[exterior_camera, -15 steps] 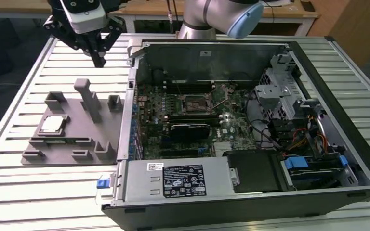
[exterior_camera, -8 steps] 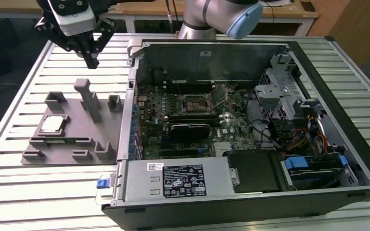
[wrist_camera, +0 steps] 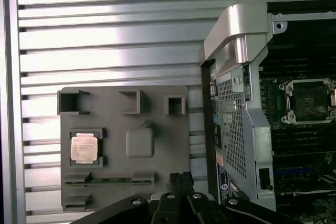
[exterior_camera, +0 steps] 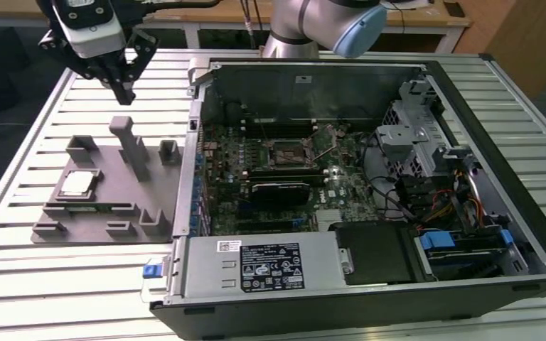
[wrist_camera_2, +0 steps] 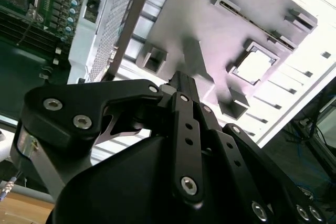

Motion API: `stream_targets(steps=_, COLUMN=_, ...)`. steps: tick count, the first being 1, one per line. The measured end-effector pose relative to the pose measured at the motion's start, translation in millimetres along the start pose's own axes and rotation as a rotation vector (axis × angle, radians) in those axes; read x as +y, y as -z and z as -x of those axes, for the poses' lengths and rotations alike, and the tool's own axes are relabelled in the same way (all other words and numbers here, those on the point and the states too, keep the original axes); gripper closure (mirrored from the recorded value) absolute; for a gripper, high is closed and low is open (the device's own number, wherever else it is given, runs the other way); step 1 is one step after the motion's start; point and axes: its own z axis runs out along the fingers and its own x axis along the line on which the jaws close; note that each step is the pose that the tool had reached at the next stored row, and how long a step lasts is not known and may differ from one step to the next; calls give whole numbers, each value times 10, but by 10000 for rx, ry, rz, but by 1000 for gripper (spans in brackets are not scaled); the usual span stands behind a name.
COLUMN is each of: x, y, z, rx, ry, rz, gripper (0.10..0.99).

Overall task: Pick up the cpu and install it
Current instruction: 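Reach for the cpu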

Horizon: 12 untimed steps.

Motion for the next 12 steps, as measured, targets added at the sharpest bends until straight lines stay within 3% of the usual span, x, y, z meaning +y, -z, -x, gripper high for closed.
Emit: stream_targets(steps=12, x=-17, y=-74, z=-182, rx=0, ry=-1, rz=0, gripper=980)
